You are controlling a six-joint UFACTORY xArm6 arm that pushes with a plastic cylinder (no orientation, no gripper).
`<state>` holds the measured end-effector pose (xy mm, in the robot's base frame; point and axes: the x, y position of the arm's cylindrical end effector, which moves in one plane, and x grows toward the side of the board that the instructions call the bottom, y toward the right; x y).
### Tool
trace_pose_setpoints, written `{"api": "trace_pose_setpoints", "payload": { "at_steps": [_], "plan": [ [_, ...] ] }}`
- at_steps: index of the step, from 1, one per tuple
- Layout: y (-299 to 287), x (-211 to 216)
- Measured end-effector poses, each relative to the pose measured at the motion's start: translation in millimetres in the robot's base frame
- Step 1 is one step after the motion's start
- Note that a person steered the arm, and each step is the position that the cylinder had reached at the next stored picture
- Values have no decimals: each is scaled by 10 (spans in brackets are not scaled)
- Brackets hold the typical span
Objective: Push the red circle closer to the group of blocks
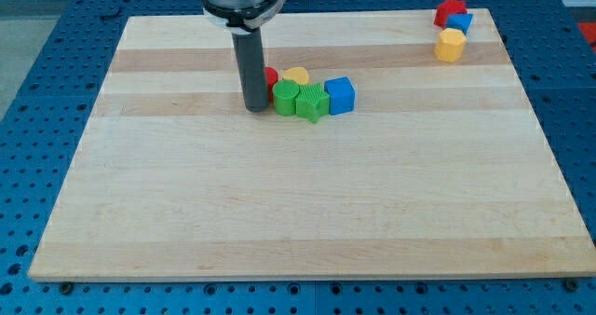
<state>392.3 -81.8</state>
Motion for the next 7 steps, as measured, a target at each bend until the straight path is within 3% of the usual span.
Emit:
{"api": "trace_pose_setpoints", "payload": {
  "at_steps": [2, 5, 7],
  "plan": [
    [-620, -201],
    [-592, -718],
    [-516, -584]
  ]
}}
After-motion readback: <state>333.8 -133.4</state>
